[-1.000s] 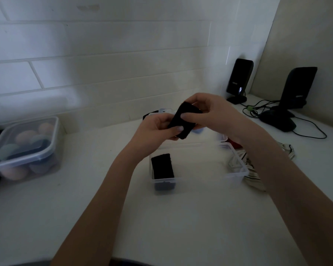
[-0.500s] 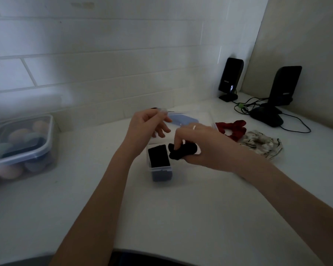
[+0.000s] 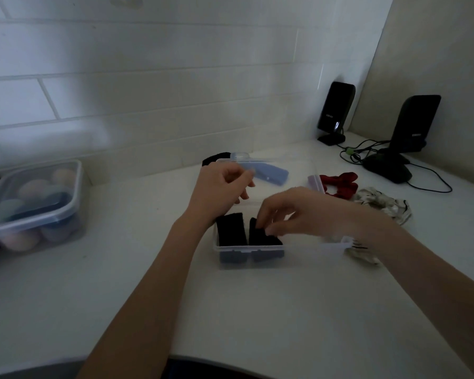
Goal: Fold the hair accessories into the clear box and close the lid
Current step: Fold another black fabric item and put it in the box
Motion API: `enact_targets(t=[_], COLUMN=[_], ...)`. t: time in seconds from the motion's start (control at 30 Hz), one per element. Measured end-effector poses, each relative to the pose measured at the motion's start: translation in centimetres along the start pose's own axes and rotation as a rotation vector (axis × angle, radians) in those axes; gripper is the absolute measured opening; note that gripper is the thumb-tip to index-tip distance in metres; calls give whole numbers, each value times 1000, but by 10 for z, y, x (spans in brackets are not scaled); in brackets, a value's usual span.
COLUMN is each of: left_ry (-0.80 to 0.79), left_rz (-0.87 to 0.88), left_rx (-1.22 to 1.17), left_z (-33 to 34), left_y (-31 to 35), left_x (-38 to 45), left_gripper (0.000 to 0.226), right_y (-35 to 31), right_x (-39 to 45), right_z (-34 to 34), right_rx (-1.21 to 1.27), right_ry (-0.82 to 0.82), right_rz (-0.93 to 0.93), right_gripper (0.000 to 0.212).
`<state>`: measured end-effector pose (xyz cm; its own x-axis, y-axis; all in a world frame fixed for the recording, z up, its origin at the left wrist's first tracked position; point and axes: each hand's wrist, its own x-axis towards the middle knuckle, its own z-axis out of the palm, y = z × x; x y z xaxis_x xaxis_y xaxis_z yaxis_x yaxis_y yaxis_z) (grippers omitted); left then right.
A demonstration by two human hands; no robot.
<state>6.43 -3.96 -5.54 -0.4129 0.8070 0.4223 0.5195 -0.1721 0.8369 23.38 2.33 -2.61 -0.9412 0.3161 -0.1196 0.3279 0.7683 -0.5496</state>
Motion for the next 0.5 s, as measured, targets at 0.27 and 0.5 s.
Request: enact_targets(t=[0.27,0.5], left_ry=[7,7], left_rz=[-15,-17], left_rx=[48,62], left_z=[1,2], left_y=[-1,-1], left_x=[1,2], left_gripper=[26,26], right_y=[0,-15], right_x=[0,11], right_z=[8,13], right_rx=[-156,-348], right_ry=[-13,-8], right_rz=[93,109], right_gripper=[36,32])
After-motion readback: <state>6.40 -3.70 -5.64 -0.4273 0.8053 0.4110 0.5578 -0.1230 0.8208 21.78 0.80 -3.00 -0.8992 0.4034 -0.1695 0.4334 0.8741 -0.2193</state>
